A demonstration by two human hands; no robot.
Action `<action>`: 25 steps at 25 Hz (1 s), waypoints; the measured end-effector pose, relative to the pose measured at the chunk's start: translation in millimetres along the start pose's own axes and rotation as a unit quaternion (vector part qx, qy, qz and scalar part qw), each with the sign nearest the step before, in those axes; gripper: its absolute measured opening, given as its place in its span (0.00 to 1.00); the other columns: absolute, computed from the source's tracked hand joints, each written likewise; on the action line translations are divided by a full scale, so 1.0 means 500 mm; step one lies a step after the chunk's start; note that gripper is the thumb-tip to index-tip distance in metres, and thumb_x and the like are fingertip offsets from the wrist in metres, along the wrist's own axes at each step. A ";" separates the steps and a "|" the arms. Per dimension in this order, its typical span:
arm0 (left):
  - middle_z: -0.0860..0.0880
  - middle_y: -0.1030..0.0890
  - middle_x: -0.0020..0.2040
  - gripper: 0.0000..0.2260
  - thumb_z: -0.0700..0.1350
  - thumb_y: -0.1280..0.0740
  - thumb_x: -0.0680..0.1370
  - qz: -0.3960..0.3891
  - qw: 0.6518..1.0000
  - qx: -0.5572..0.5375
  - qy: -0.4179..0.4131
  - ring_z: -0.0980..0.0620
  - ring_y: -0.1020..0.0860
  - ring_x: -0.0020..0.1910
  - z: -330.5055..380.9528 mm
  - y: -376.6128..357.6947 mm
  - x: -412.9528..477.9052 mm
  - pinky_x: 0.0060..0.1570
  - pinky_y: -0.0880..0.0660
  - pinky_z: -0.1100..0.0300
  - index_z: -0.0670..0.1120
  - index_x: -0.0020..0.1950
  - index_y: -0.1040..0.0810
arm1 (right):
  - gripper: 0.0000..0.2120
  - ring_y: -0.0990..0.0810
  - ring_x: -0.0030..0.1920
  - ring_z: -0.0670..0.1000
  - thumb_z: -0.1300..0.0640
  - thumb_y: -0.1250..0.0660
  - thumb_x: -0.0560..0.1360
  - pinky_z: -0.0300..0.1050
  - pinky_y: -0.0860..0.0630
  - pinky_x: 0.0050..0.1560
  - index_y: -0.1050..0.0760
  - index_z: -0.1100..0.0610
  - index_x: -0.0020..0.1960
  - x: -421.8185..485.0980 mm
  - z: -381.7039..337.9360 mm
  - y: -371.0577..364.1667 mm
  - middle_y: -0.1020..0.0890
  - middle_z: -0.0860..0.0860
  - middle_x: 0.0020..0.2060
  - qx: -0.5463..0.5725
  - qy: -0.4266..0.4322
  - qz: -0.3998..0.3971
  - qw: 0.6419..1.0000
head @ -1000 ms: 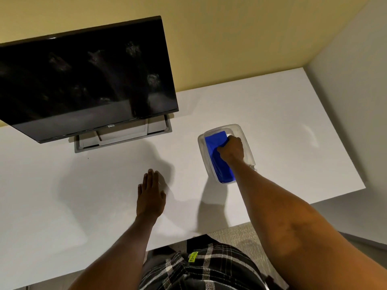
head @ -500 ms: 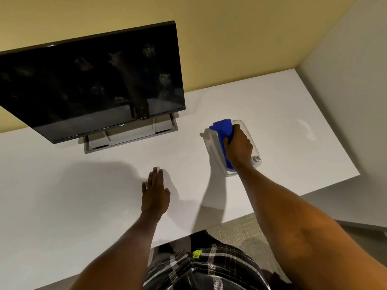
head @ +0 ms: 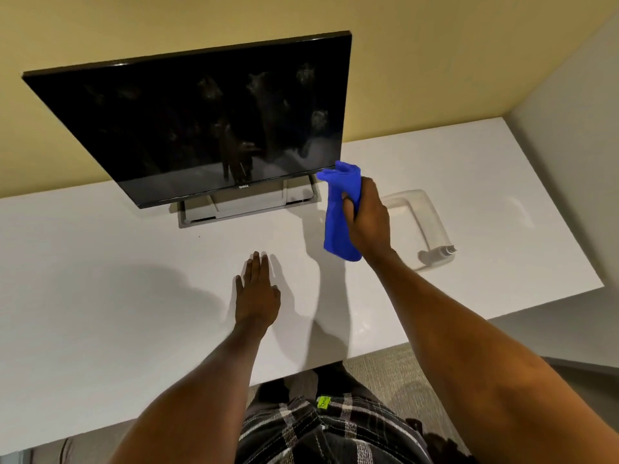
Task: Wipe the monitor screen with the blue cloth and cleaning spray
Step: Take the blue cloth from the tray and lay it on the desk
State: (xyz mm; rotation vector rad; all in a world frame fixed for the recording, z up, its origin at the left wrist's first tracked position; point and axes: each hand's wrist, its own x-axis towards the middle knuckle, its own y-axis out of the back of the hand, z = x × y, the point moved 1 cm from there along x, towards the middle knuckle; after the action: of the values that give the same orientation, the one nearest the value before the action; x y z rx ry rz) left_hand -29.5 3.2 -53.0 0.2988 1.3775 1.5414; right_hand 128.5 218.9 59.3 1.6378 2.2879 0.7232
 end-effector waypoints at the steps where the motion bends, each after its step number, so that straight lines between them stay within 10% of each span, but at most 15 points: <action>1: 0.47 0.60 0.87 0.34 0.47 0.42 0.86 0.003 1.000 -0.002 0.003 0.47 0.57 0.86 -0.015 0.004 -0.001 0.83 0.52 0.43 0.47 0.86 0.59 | 0.10 0.17 0.46 0.46 0.50 0.39 0.86 0.42 0.20 0.47 0.29 0.51 0.66 -0.010 0.003 -0.029 0.18 0.45 0.49 0.007 -0.002 -0.021 1.000; 14: 0.49 0.58 0.87 0.31 0.44 0.45 0.86 0.037 0.996 -0.082 0.020 0.48 0.57 0.86 -0.156 0.020 -0.006 0.84 0.54 0.47 0.48 0.86 0.57 | 0.25 0.18 0.61 0.57 0.55 0.28 0.80 0.62 0.20 0.65 0.32 0.55 0.73 -0.138 0.093 -0.257 0.19 0.55 0.64 0.102 -0.301 -0.290 0.903; 21: 0.49 0.59 0.87 0.32 0.45 0.44 0.87 0.006 0.997 -0.080 0.004 0.48 0.58 0.86 -0.149 0.008 -0.008 0.85 0.54 0.47 0.47 0.86 0.58 | 0.33 0.22 0.64 0.57 0.57 0.29 0.78 0.60 0.21 0.62 0.40 0.53 0.79 -0.163 0.097 -0.261 0.27 0.55 0.70 -0.106 -0.164 -0.202 0.960; 25: 0.49 0.59 0.87 0.32 0.46 0.44 0.87 -0.003 0.998 -0.070 0.001 0.48 0.58 0.86 -0.148 0.000 -0.005 0.85 0.53 0.46 0.48 0.86 0.58 | 0.30 0.24 0.69 0.63 0.55 0.30 0.78 0.61 0.22 0.66 0.33 0.61 0.78 -0.211 0.086 -0.255 0.28 0.61 0.74 -0.319 0.068 -0.158 0.932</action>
State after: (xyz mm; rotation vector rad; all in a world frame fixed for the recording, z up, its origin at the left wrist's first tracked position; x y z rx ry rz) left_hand -82.6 -43.5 -75.7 0.2067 1.2632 1.6254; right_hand 80.8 99.3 -53.1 0.9238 2.0072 1.3428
